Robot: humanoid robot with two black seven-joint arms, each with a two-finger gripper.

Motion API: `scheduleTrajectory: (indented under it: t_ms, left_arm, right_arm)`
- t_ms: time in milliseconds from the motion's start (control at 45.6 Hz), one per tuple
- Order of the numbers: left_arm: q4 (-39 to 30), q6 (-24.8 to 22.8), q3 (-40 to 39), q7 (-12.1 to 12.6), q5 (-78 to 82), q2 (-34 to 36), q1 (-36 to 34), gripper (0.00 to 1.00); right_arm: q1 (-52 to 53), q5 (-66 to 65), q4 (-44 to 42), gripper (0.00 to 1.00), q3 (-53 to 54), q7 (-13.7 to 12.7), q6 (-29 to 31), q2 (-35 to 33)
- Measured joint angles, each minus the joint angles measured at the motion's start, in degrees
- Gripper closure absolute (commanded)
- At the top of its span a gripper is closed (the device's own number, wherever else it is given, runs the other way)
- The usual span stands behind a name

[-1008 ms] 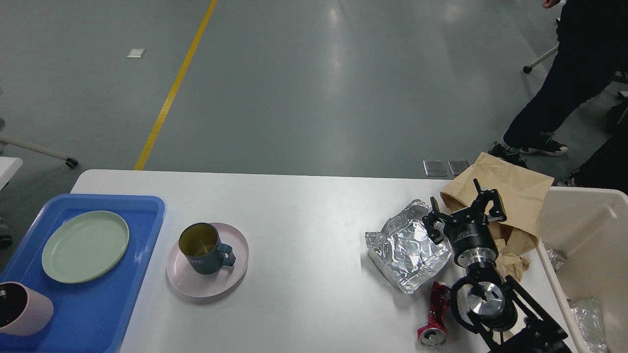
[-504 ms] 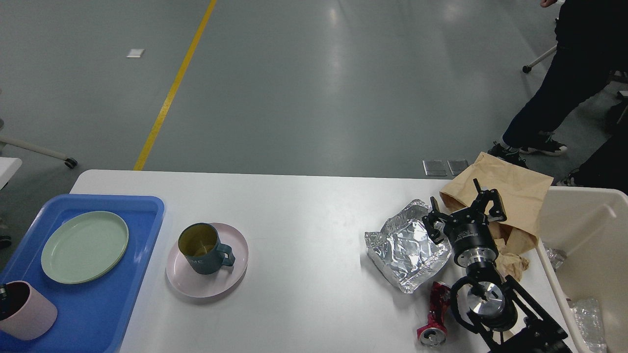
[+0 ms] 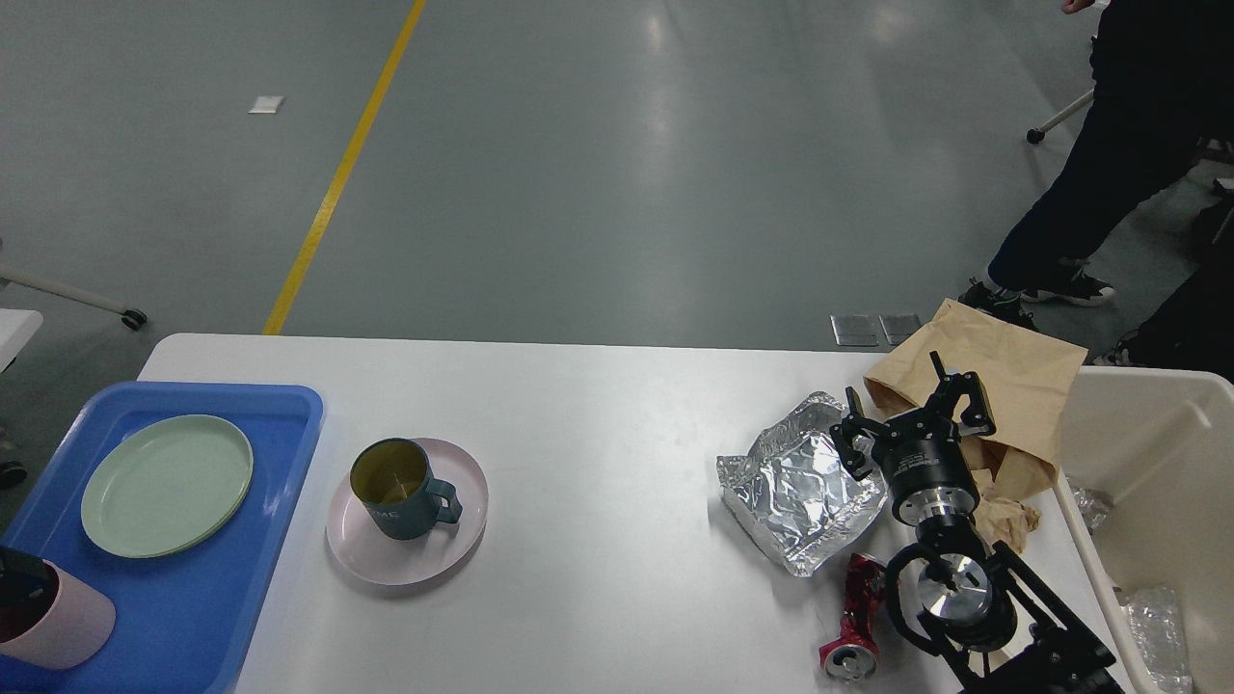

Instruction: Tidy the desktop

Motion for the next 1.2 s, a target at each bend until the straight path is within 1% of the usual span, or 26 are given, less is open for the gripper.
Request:
scheduleTrajectory:
  t_ms: [197, 263, 351, 504, 657, 723, 833, 898, 942, 964, 1095, 1205]
  left_arm:
    - [-2.9, -0.5, 0.8, 0.3, 0.0, 2.1, -1.5, 0.04]
    - [-4.5, -0.6, 1.7, 0.4, 0.0, 3.1, -3.0, 0.04]
    - [-7.5, -0.4, 4.4, 0.4, 0.0, 4.9, -6.5, 0.04]
    - [-12.7, -1.4, 12.7, 0.5, 0.0, 6.5, -16.5, 0.04]
    - [-17.4, -4.4, 23.6, 0.2, -0.8, 5.4, -30.2, 0.04]
    - [-20.1, -6.0, 28.0, 0.2, -1.2, 4.0, -37.2, 0.04]
    - [-25.3, -9.3, 35.6, 0.2, -2.6, -1.1, -49.0, 0.04]
    - [-28.8, -10.1, 39.4, 0.3, -5.0, -5.1, -55.0, 0.04]
    - [-32.5, -10.4, 42.9, 0.3, -8.2, -9.6, -60.4, 0.04]
    - [-33.6, -10.4, 43.8, 0.3, -9.1, -11.1, -62.0, 0.04]
    - [-41.0, -10.4, 46.6, 0.4, -15.5, -22.0, -71.1, 0.04]
    - [-47.7, -10.4, 45.3, 0.4, -19.7, -31.2, -78.6, 0.05]
  right_arm:
    - [0.0, 0.0, 0.0, 0.0, 0.0, 0.0, 0.0, 0.0]
    - [0.0, 0.0, 0.0, 0.0, 0.0, 0.0, 0.0, 0.0]
    - [0.0, 0.0, 0.0, 0.0, 0.0, 0.0, 0.0, 0.0]
    - [0.0, 0.0, 0.0, 0.0, 0.0, 0.0, 0.0, 0.0]
    - [0.0, 0.0, 0.0, 0.0, 0.0, 0.0, 0.0, 0.0]
    - [0.0, 0.0, 0.0, 0.0, 0.0, 0.0, 0.0, 0.0]
    - [0.0, 0.0, 0.1, 0.0, 0.0, 0.0, 0.0, 0.0]
    - [0.0, 0.0, 0.1, 0.0, 0.0, 0.0, 0.0, 0.0]
    - [0.0, 0.0, 0.1, 0.0, 0.0, 0.0, 0.0, 0.0]
    - [0.0, 0.0, 0.1, 0.0, 0.0, 0.0, 0.0, 0.0]
    - [0.0, 0.0, 0.1, 0.0, 0.0, 0.0, 0.0, 0.0]
    - [0.0, 0.0, 0.1, 0.0, 0.0, 0.0, 0.0, 0.0]
